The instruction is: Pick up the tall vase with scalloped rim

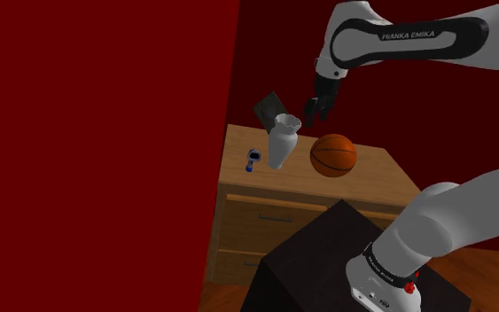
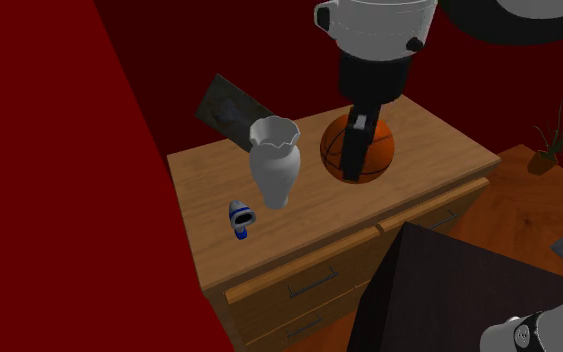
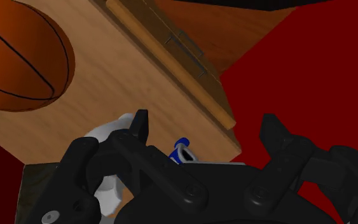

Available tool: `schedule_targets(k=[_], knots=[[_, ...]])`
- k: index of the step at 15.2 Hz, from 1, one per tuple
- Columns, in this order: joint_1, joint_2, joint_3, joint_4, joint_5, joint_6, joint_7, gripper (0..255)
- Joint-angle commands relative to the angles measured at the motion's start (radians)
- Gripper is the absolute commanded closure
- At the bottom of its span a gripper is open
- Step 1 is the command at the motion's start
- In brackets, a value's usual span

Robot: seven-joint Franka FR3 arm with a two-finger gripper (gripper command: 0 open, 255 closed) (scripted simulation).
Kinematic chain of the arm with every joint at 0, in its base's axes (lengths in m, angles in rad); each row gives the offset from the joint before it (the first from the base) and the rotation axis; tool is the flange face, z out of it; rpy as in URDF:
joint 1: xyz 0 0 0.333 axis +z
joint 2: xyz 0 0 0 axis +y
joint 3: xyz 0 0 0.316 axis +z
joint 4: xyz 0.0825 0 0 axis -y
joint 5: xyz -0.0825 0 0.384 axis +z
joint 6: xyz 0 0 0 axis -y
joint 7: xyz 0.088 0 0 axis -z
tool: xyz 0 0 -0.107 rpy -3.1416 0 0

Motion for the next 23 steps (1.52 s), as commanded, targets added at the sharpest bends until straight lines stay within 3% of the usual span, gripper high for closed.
schedule_targets(k=[1,11,20,23], knots=[[-0.010,0.071,-0.003,0.026,-0.025,0.047,-0.001,0],[-0.049,0.429,-0.017,0.225,-0.150,0.210,0.025,0],[-0.066,0.763,-0.048,0.517,-0.248,0.260,0.044,0],[-0.067,0.797,-0.052,0.529,-0.256,0.281,0.051,0]])
